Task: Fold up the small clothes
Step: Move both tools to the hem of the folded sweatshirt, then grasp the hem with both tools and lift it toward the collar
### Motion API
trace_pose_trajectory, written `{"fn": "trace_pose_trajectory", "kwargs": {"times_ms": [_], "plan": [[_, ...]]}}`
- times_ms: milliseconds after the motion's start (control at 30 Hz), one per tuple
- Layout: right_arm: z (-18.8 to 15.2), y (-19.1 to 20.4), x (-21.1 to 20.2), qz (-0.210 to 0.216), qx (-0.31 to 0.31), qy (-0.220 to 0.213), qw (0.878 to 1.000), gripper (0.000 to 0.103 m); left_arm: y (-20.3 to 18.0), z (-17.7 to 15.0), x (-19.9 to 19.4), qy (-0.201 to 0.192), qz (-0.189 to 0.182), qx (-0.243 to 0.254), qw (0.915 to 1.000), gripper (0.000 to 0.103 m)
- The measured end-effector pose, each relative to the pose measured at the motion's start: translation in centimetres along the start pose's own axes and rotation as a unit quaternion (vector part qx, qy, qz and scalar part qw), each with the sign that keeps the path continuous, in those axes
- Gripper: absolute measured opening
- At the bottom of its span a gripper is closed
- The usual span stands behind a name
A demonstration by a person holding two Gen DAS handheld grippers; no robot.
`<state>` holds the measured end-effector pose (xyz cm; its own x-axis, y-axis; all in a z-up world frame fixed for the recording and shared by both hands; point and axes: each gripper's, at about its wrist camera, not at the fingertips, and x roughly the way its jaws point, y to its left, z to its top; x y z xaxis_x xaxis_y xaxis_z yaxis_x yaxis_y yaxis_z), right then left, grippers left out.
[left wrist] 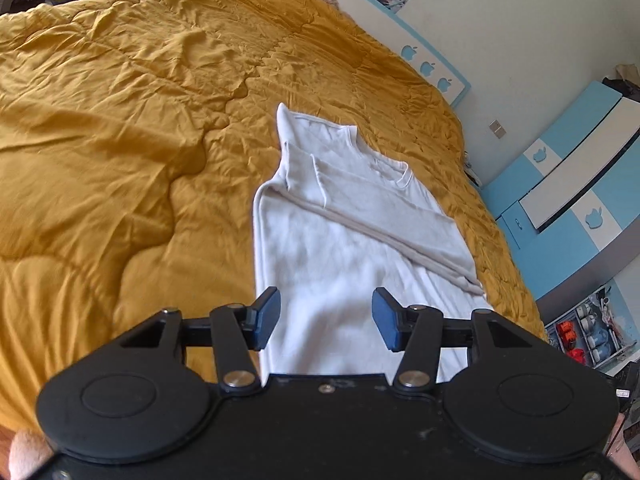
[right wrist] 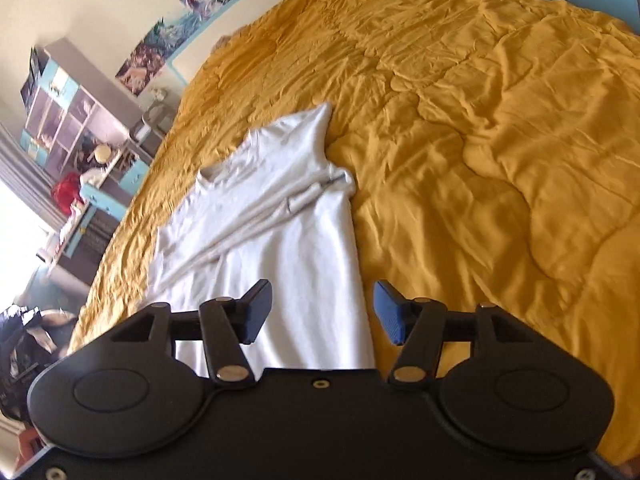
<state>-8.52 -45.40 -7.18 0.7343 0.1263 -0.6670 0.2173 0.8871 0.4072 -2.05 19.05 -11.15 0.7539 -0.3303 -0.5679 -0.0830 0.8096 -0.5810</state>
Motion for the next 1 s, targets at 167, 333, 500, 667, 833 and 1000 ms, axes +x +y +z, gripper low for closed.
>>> {"fn": "trace_pose_trajectory", "kwargs": {"times_ms": [167,333,500,667,833,1000], "plan": [[-2.5,-2.0,-0.2,0.001,0.026,0.038,0.999,0.059,2.5,-3.4,-1.5,0.029,-0.012,-0.054,0.9981,0.053],[-3.8,-2.5,0.1,0.048,0.056,0.068,0.995,0.066,3.8,-5.9,-1.4,0.056,-0.029,-0.111,0.9918,0.054],[-4.6,-2.2,0.6,0.058,0.062,0.078,0.993,0.066,4.3,-7.5,-1.2,0.066,-0.052,-0.141,0.9864,0.054],[-4.9,-2.3,1.1,0.070,0.078,0.081,0.991,0.068,4.4,-7.9,-0.8,0.076,-0.072,-0.177,0.9787,0.050],[-5.2,-2.0,1.6,0.080,0.082,0.079,0.990,0.065,3.7,-8.1,-0.5,0.081,-0.081,-0.181,0.9768,0.044],[-5.4,-1.5,2.2,0.062,0.078,0.096,0.990,0.010,3.1,-7.9,-0.4,0.080,-0.083,-0.186,0.9757,0.005]]}}
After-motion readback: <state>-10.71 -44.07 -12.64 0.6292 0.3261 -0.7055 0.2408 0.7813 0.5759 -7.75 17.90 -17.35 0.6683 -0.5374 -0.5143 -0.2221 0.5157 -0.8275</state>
